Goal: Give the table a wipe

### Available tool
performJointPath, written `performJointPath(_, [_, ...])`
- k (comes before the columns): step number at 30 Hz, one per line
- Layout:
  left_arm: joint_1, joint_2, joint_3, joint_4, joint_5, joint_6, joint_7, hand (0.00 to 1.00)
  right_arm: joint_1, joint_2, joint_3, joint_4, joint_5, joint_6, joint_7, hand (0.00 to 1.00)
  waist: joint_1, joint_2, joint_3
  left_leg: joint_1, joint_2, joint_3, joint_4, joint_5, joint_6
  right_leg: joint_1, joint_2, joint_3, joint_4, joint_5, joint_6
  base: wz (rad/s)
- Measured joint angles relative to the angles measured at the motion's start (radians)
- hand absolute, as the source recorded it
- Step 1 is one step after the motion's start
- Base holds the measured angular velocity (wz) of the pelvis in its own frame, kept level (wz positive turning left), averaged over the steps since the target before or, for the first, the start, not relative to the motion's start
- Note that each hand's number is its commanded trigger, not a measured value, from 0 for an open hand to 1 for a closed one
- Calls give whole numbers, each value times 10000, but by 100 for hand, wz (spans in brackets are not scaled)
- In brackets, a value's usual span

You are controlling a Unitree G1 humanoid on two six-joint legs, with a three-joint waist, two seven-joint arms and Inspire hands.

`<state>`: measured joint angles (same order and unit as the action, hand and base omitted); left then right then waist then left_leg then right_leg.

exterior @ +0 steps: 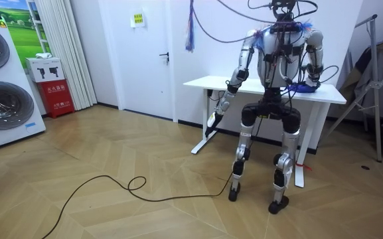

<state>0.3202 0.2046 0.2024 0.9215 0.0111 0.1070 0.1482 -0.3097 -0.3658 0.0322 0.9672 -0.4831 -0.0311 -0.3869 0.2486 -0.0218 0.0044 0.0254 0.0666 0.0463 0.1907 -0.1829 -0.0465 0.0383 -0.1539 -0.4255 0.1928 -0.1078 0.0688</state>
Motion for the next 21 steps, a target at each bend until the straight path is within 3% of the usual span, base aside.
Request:
performJointPath(4, [77,-1,-612,-103,5,-7,-13,0,65,107,4,-108,-331,114,-161,0,-199,46,-29,125,22,253,-17,-13,23,-44,44,288,2,90,-27,-19])
performJointPath(8, [219,-37,-623,-277,20,134,-82,0,334,215,15,-1375,-607,457,-138,0,-292,68,-63,201,103,403,-48,-23,-2,-77,186,634,-55,98,-51,-13])
performJointPath(11, [200,-59,-619,-276,-110,140,-82,0,901,215,61,-2610,-720,503,-100,0,-437,115,-109,311,99,499,-91,-15,-1,-149,187,744,-28,98,-51,-10])
performJointPath(16, [125,-160,-592,-317,-191,-54,-77,0,1915,355,50,-4319,-726,473,208,0,-662,24,-70,523,91,652,-241,-14,0,-142,187,958,13,77,-19,-12])
performJointPath(21, [-169,-276,-469,-515,-214,-393,-68,0,2180,485,26,-5763,-685,346,309,0,-1084,-217,62,633,91,869,-297,-26,9,-200,178,1193,114,34,-12,-13])
